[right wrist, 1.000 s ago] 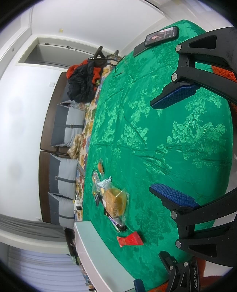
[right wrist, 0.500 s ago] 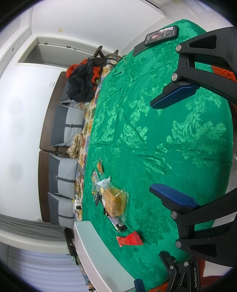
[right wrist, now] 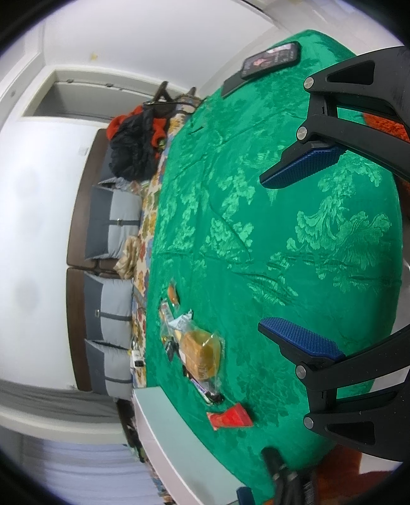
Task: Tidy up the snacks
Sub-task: 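Move the left gripper toward the red wrapped snack bar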
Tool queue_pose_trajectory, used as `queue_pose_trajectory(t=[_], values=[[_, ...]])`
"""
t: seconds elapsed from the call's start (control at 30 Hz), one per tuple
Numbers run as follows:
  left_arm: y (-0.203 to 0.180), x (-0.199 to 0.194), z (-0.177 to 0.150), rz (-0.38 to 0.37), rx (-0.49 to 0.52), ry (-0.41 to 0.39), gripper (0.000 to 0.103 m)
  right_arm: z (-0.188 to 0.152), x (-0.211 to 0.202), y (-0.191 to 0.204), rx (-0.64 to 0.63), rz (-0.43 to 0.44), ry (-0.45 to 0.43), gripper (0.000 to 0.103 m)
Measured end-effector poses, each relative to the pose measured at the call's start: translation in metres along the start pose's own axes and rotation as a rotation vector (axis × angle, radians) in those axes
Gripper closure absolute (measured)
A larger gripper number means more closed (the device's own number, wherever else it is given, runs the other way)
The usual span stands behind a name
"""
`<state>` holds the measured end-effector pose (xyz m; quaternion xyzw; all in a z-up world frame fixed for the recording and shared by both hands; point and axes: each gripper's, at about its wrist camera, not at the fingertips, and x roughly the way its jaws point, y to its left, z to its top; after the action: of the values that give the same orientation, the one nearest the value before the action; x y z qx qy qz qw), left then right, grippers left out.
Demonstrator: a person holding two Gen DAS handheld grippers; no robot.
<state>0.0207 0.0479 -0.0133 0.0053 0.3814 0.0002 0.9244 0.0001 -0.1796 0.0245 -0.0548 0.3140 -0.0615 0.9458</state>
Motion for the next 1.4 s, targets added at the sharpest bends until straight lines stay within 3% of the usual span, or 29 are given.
queue_pose_trajectory(t=[0.23, 0.47, 0.6, 0.93, 1.4], values=[[0.017, 0.024, -0.006, -0.003, -0.063, 0.118, 0.000, -0.005, 0.012, -0.012, 0.074, 0.017, 0.065, 0.017], [0.001, 0.055, -0.007, 0.020, 0.005, 0.196, 0.000, -0.013, 0.027, -0.013, 0.096, 0.048, 0.161, 0.017], [0.004, 0.073, -0.006, 0.037, -0.013, 0.238, 0.000, -0.017, 0.037, -0.015, 0.103, 0.064, 0.213, 0.017], [0.015, 0.078, -0.003, 0.019, -0.057, 0.241, 0.000, -0.028, 0.058, -0.007, 0.085, 0.094, 0.319, 0.017], [0.016, 0.074, -0.010, 0.018, -0.051, 0.206, 0.000, -0.037, 0.070, 0.012, 0.023, 0.126, 0.367, 0.017]])
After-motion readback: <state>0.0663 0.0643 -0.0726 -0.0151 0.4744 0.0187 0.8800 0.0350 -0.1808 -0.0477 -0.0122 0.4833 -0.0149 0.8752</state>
